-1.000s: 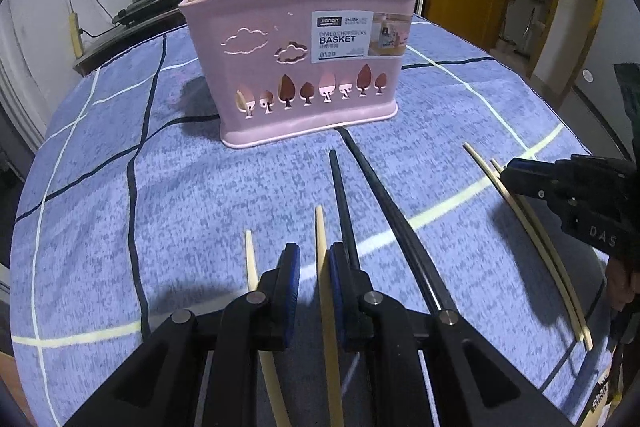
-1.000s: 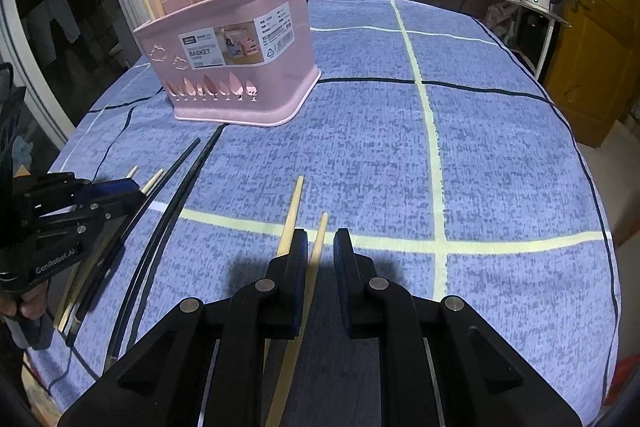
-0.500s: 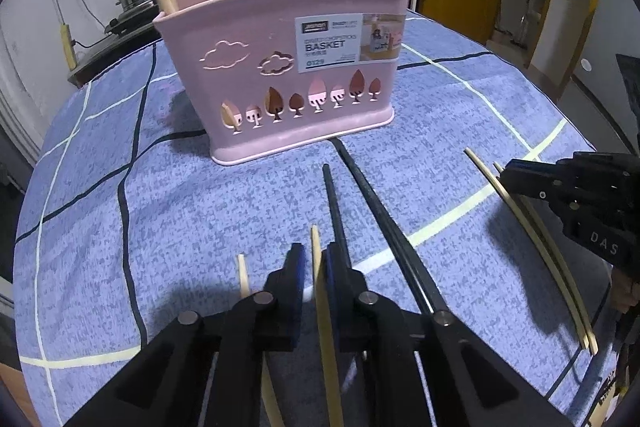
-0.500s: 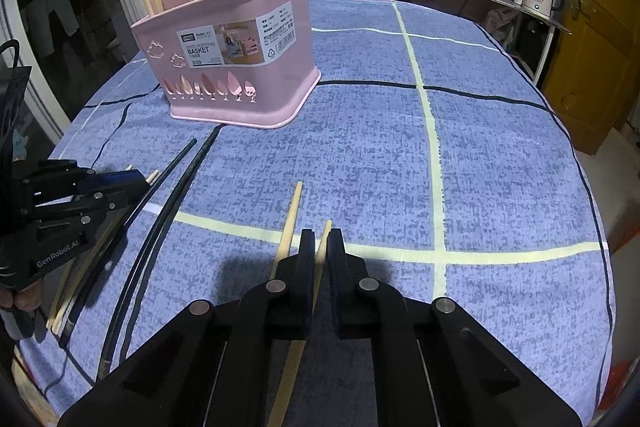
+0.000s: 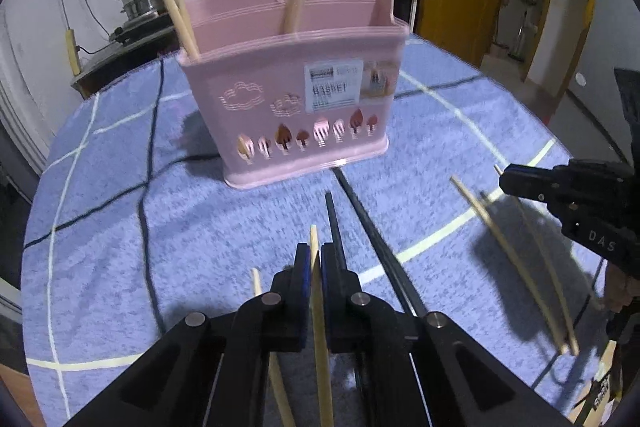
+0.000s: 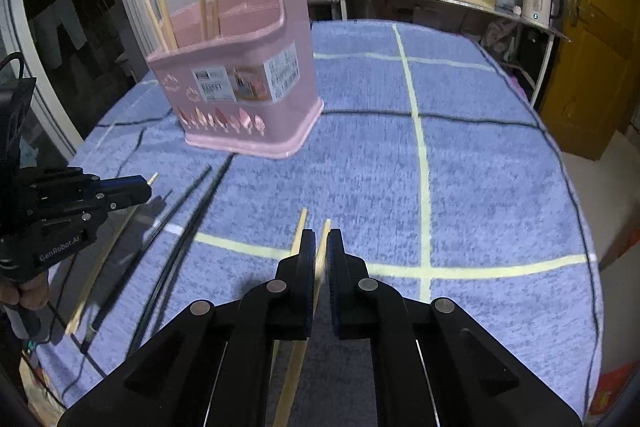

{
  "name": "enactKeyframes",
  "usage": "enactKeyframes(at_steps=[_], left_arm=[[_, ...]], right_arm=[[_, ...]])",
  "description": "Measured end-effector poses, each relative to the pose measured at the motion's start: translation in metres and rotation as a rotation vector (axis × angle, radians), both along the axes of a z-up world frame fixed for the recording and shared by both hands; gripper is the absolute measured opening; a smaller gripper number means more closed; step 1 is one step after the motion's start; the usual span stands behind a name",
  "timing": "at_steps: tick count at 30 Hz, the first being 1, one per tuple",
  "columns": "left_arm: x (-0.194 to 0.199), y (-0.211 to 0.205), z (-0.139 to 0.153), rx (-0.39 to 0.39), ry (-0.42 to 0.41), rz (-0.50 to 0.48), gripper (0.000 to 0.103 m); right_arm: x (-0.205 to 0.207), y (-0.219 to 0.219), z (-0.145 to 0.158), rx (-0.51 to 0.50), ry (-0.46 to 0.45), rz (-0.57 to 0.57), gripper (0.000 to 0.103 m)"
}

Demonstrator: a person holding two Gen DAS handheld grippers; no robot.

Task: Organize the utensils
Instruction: 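Close the left tool on a wooden chopstick while the right tool grasps another, then lift the left tool's chopstick upright toward the pink basket while the right tool carries its own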

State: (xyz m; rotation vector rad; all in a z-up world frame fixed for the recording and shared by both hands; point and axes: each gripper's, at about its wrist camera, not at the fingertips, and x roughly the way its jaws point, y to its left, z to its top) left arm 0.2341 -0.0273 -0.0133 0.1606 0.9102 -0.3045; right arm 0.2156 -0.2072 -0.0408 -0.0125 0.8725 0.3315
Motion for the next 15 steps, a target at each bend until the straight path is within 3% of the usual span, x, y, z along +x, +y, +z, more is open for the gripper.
enactKeyframes(at_steps=[15], left_arm=[[-0.021, 0.031, 0.094, -0.096, -0.18, 0.043, 0.005]], right_arm=[[-0.015, -0.002, 0.072, 0.045, -0.17, 0.007, 0.004]])
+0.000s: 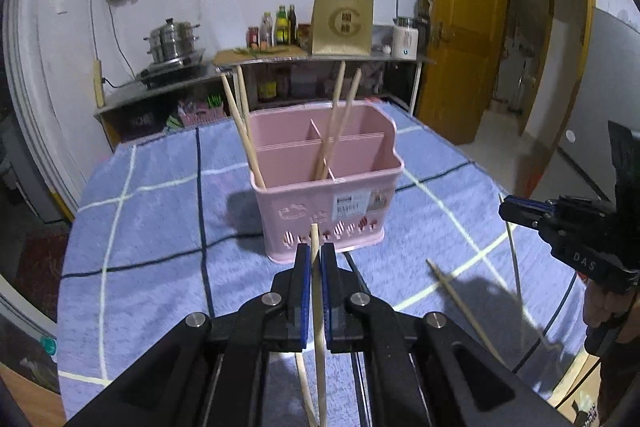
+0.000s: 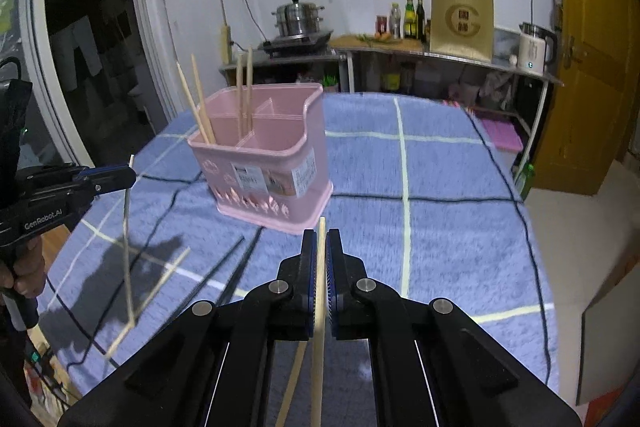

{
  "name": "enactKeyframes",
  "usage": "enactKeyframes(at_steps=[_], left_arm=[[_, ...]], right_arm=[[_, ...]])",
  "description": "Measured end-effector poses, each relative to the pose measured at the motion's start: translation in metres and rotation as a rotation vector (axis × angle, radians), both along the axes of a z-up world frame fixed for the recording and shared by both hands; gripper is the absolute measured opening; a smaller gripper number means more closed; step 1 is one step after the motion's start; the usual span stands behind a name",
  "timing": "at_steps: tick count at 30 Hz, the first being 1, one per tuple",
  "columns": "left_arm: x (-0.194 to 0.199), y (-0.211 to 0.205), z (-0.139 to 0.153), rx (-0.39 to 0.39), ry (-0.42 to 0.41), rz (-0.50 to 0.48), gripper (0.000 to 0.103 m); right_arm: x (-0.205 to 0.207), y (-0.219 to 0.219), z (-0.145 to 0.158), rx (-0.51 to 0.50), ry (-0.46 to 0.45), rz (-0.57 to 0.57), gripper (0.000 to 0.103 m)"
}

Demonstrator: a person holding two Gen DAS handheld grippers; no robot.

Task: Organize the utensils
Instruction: 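Lift the left tool's chopstick upright toward the pink basket while the right tool carries its own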

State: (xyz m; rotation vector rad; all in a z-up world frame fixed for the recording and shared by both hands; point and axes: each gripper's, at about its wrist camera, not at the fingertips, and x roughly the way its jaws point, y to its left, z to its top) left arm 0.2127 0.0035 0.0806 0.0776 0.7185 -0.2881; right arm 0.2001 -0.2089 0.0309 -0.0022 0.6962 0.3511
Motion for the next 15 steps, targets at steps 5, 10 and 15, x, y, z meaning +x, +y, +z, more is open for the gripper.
enactKeyframes(at_steps=[5, 10, 15], left_arm=[[-0.004, 0.005, 0.014, -0.016, -0.023, 0.005, 0.005], [-0.008, 0.004, 0.021, -0.024, -0.035, 0.003, 0.005], [-0.011, 0.005, 0.028, -0.036, -0.047, 0.002, 0.005]], right_arm=[[-0.004, -0.004, 0.016, 0.021, -0.04, 0.003, 0.004], [-0.008, -0.006, 0.023, 0.028, -0.059, 0.0, 0.004], [-0.011, -0.009, 0.028, 0.035, -0.076, -0.001, 0.004]])
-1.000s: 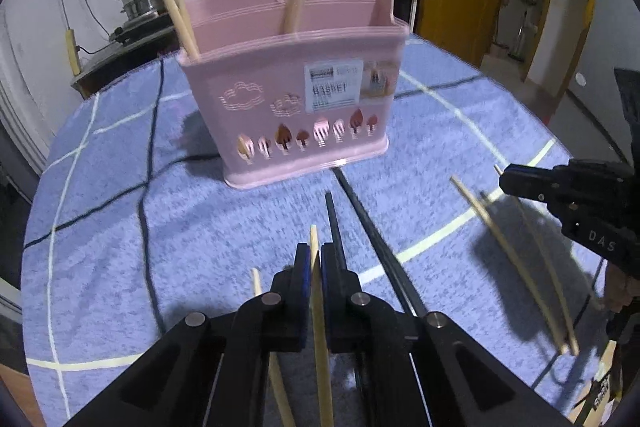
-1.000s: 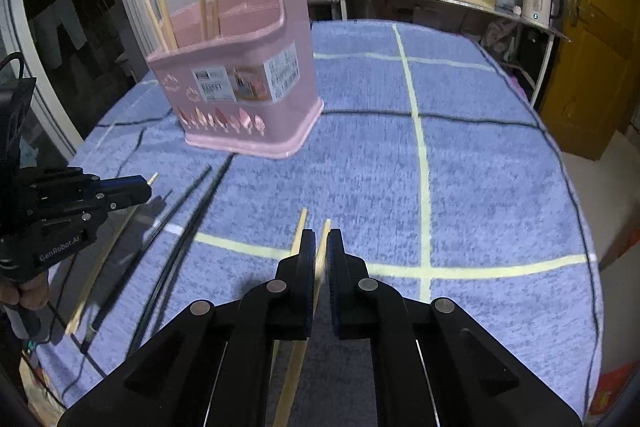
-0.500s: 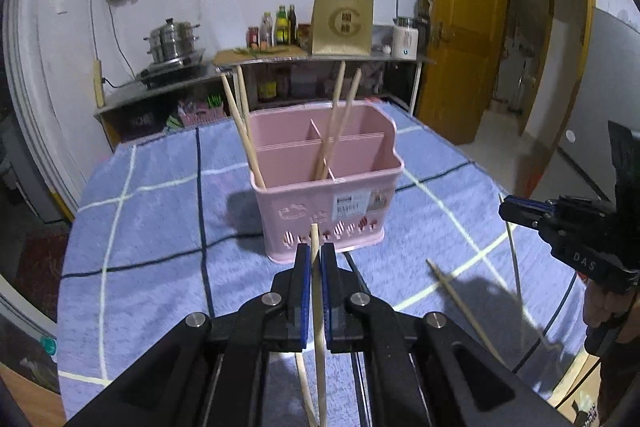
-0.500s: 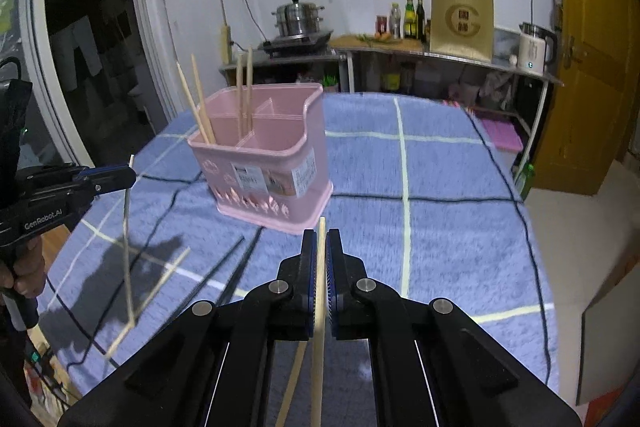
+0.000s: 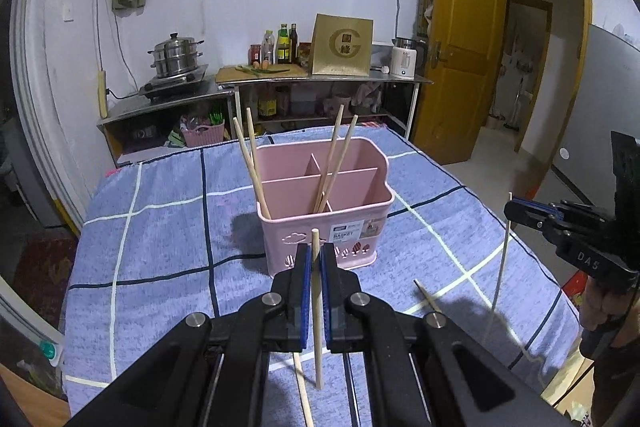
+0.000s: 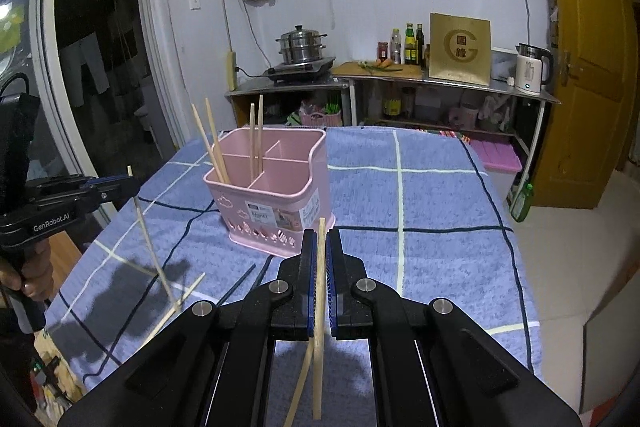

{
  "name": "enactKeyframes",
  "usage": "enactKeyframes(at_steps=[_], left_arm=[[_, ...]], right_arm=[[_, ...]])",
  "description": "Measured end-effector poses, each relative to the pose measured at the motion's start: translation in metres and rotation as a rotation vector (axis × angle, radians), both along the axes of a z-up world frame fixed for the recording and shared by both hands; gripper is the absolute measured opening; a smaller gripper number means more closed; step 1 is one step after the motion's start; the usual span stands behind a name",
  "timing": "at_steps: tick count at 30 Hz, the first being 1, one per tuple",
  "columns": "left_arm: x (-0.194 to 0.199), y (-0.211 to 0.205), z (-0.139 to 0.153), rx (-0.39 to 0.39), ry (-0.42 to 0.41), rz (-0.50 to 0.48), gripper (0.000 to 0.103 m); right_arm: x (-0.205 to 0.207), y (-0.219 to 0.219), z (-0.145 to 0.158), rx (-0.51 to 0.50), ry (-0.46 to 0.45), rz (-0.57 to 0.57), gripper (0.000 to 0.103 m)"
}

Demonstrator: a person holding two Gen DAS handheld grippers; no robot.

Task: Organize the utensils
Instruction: 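Lift the left tool's chopstick upright toward the pink basket while the right tool carries its own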

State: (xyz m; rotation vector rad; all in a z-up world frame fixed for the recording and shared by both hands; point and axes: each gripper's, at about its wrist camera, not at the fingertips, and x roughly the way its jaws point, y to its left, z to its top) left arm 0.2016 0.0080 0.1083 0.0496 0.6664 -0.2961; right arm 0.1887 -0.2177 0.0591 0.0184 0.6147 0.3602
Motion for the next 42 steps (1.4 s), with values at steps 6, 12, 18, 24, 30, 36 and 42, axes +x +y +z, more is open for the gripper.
enactKeyframes(at_steps=[6, 12, 18, 24, 30, 36, 42], left_arm=[[-0.004, 0.001, 0.007, -0.01, -0.011, -0.002, 0.005], [-0.007, 0.001, 0.013, -0.019, -0.016, -0.001, 0.004], [-0.009, 0.003, 0.018, -0.035, -0.016, -0.007, 0.004], [-0.005, 0.006, 0.025, -0.051, -0.011, -0.007, 0.004], [0.005, 0.01, 0.041, -0.068, -0.02, 0.003, 0.004], [0.019, 0.014, 0.064, -0.08, -0.04, 0.015, 0.004], [0.039, 0.017, 0.089, -0.087, -0.067, 0.03, 0.004]], right_arm=[[-0.004, -0.001, 0.008, 0.009, -0.021, 0.003, 0.004], [-0.008, -0.002, 0.014, 0.015, -0.039, 0.01, 0.004], [-0.01, -0.001, 0.02, 0.021, -0.051, 0.017, 0.004], [-0.008, 0.009, 0.031, 0.022, -0.067, 0.037, 0.004], [0.002, 0.027, 0.047, 0.027, -0.092, 0.07, 0.004], [0.018, 0.045, 0.062, 0.042, -0.111, 0.104, 0.004], [0.034, 0.06, 0.08, 0.056, -0.146, 0.121, 0.004]])
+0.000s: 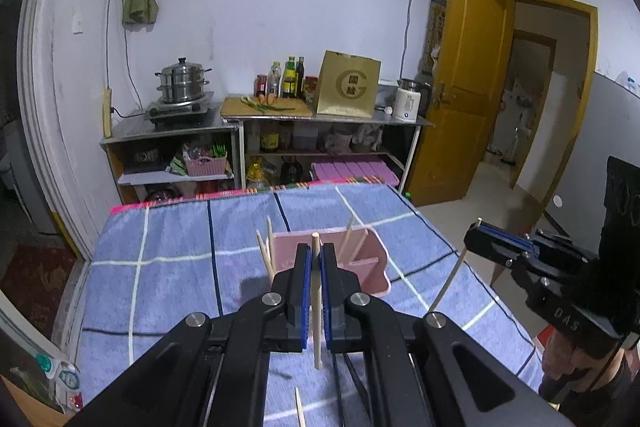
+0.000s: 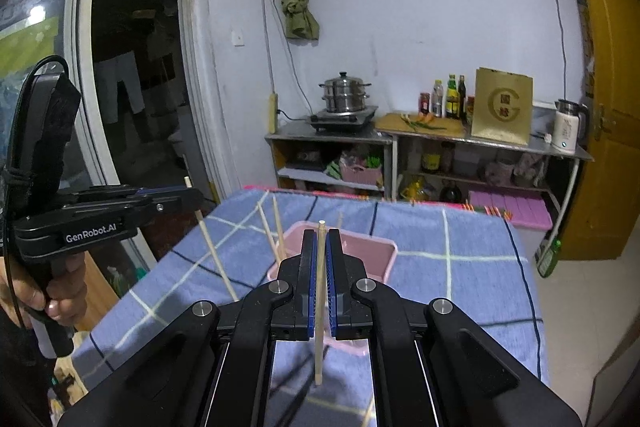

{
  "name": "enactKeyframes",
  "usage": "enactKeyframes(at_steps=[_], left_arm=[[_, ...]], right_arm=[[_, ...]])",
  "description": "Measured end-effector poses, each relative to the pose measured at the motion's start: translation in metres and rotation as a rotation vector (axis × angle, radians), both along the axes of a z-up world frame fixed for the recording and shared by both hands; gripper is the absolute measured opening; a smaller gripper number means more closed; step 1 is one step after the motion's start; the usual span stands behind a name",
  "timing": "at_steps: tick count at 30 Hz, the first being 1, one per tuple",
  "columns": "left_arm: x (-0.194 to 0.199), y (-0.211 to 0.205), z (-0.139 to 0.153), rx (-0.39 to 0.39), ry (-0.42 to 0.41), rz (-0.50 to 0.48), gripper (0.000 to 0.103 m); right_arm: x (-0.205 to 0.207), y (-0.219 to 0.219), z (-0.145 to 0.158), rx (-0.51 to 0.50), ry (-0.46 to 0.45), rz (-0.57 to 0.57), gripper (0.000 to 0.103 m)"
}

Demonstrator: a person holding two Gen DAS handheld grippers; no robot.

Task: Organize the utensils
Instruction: 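Lift the left tool's chopstick upright toward the pink basket while the right tool carries its own, then lower the left tool's chopstick into the basket and open while the right tool releases its own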

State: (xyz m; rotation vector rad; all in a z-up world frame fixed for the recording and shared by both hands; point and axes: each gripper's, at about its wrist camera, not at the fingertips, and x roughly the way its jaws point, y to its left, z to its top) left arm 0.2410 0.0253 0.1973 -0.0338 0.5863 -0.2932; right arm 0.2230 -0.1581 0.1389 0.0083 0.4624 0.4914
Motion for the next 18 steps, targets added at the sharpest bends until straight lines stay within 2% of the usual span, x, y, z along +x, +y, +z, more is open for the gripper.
enactKeyframes(at_steps=[10, 18], left_arm=[[0.032, 0.005, 0.021, 0.001, -0.021, 0.023, 0.004], [0.062, 0.011, 0.02, -0.002, -0.018, 0.04, 0.004]], right_arm=[[0.032, 0.018, 0.02, 0.047, -0.031, 0.003, 0.004], [0.056, 0.028, 0.024, 0.072, -0.041, 0.005, 0.004]])
